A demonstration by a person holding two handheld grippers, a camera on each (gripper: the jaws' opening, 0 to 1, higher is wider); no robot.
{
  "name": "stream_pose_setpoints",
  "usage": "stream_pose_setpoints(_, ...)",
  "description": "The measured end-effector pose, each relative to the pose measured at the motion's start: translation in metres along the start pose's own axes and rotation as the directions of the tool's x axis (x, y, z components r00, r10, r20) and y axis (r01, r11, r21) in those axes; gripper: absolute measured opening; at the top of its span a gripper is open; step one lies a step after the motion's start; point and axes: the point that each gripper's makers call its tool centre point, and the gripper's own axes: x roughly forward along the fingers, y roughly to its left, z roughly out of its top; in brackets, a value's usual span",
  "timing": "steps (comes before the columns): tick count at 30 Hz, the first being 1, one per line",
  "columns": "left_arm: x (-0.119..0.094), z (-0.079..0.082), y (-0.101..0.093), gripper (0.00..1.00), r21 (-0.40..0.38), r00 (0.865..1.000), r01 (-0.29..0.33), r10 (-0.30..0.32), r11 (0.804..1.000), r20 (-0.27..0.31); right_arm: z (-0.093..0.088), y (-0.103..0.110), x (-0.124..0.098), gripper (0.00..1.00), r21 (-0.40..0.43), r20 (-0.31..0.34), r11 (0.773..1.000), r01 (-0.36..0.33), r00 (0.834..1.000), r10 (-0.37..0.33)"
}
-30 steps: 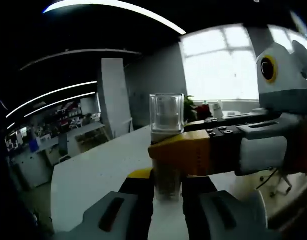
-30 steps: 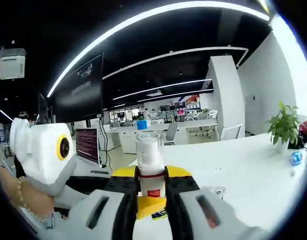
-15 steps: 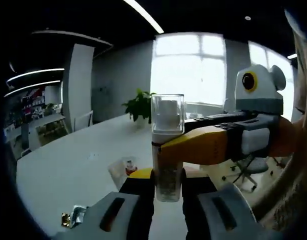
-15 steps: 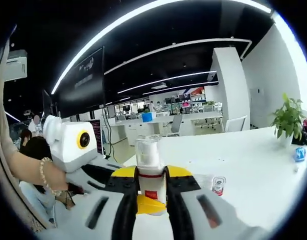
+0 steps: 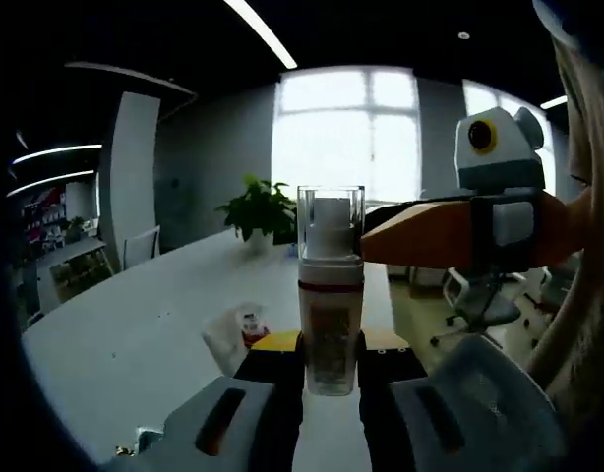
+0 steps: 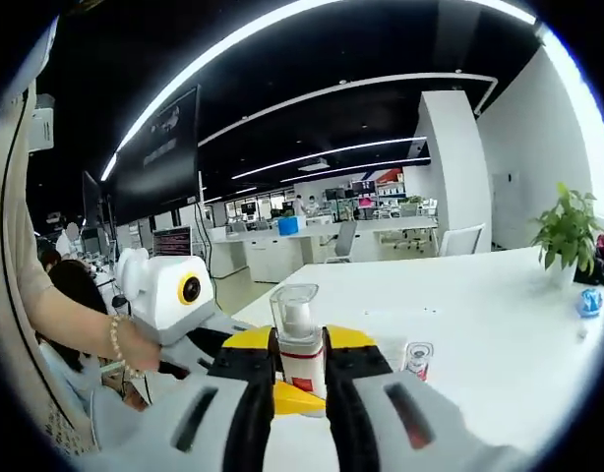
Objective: Arrange the skincare products in the storage area until every visible bottle or jar stands upright without overlapping.
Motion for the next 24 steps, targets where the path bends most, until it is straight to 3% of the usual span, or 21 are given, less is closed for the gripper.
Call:
stream_pose_setpoints(9,0.022,-0.034,0.012,0.16,-0.021,0.999,0.046,-0.046,0.999,-0.011,-0.029,-0.017,0.006,0.20,0.012,-0.062,1.000,0.026,0.998,-0.025)
stream_pose_setpoints(17,0.046,-0.067,0.024,0.16,-0.012,0.996,0.081,-0.082,0.997,-0.032,-0.054,-0.038,0.012,0.35,0.015,-0.129,0.999,0.041,0.991,-0.039)
stream_pose_setpoints(24,0.063,-0.099,0.042,0.16,-0.021,0.996,0.079,-0.080,0.997,-0.048,-0.082,-0.066,0.004,0.45,0.032,-0.195,0.993,0.114,0.975,-0.106)
